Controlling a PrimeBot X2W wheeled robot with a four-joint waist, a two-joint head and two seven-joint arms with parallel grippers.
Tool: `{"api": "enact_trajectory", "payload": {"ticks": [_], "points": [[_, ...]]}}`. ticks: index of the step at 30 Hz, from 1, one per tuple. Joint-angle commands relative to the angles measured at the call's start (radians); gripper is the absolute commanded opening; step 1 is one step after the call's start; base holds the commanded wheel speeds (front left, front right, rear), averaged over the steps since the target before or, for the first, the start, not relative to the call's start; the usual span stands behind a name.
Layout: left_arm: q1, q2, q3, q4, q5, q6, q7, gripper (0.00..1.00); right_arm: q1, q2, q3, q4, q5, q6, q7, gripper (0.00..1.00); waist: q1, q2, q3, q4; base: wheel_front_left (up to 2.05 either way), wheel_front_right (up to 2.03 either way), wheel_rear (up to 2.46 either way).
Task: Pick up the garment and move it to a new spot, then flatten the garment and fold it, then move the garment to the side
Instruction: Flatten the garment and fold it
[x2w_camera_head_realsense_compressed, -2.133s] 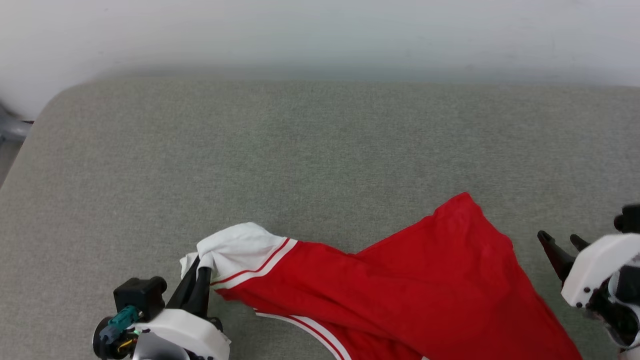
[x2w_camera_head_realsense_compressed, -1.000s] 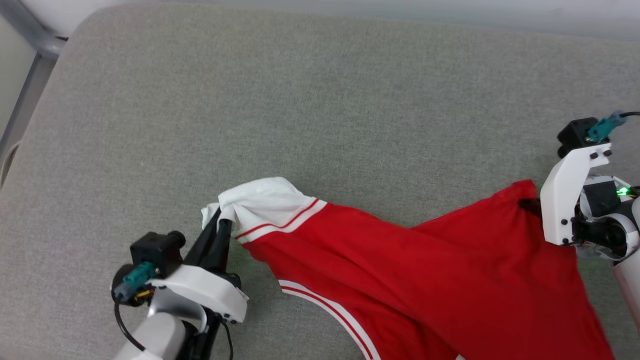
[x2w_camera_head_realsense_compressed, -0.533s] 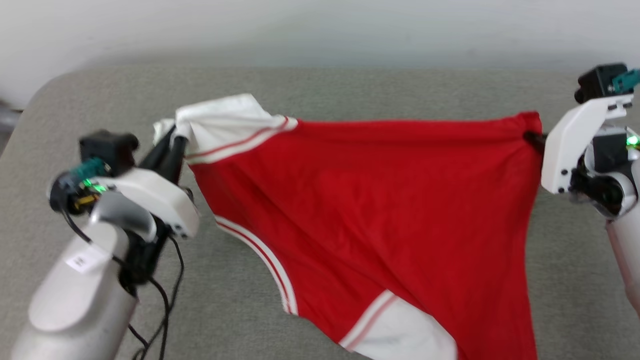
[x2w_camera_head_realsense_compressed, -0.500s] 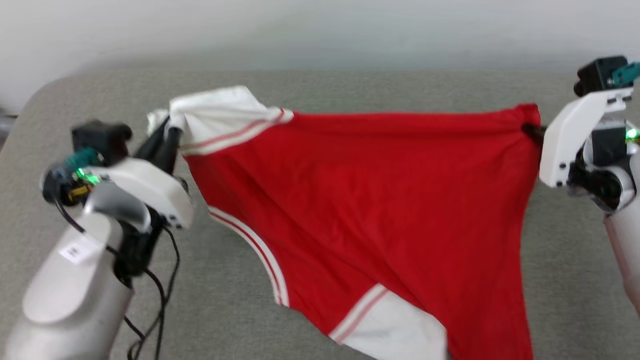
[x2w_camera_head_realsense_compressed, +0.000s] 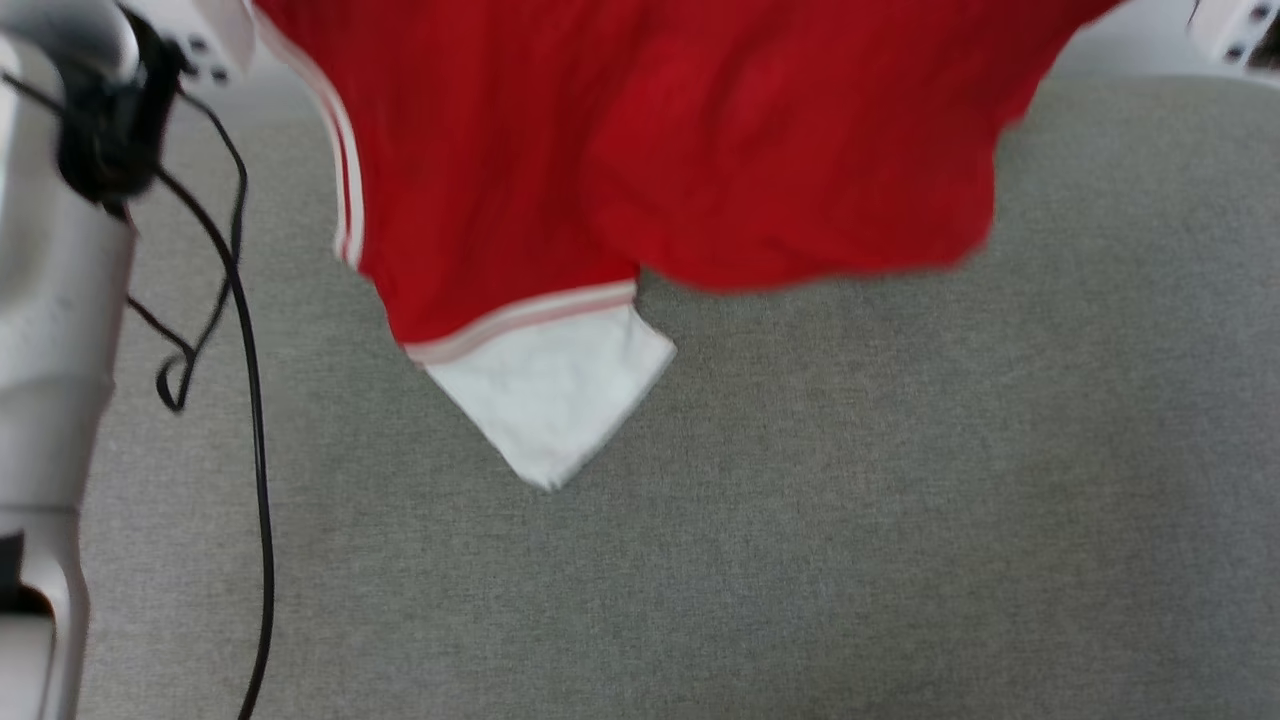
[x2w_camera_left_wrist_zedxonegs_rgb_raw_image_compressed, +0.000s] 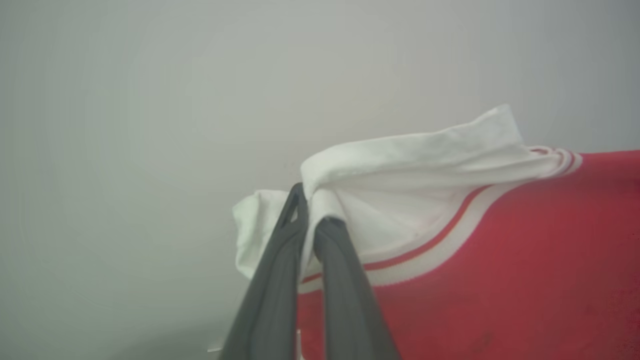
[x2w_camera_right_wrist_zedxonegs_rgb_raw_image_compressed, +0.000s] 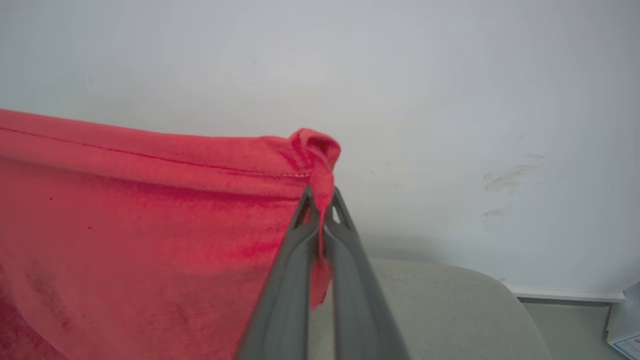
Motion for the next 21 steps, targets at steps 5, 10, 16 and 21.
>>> {"api": "enact_trajectory", "payload": {"ticks": [5, 10, 16, 21], "points": [[-0.218, 0.011, -0.018, 0.106, 0.064, 0.005, -0.011, 0.00, -0.167, 0.007, -0.038, 0.055, -0.058, -0.002, -0.070, 0.00, -0.0001, 0.0000, 0.098, -0.006, 0.00, 0.00, 0.00], [-0.378, 0.021, -0.027, 0.169, 0.099, 0.003, -0.032, 0.00, -0.302, 0.011, -0.051, 0.098, -0.103, -0.003, -0.111, 0.00, -0.0001, 0.0000, 0.195, -0.006, 0.00, 0.00, 0.00], [-0.497, 0.025, -0.026, 0.237, 0.112, -0.003, -0.063, 0.00, -0.413, 0.021, -0.069, 0.154, -0.141, -0.003, -0.163, 0.00, -0.0001, 0.0000, 0.313, -0.002, 0.00, 0.00, 0.00], [-0.519, 0.015, -0.012, 0.298, 0.087, -0.021, -0.090, 0.00, -0.455, 0.036, -0.064, 0.204, -0.151, -0.003, -0.200, 0.00, -0.0001, 0.0000, 0.365, -0.002, 0.00, 0.00, 0.00]]}}
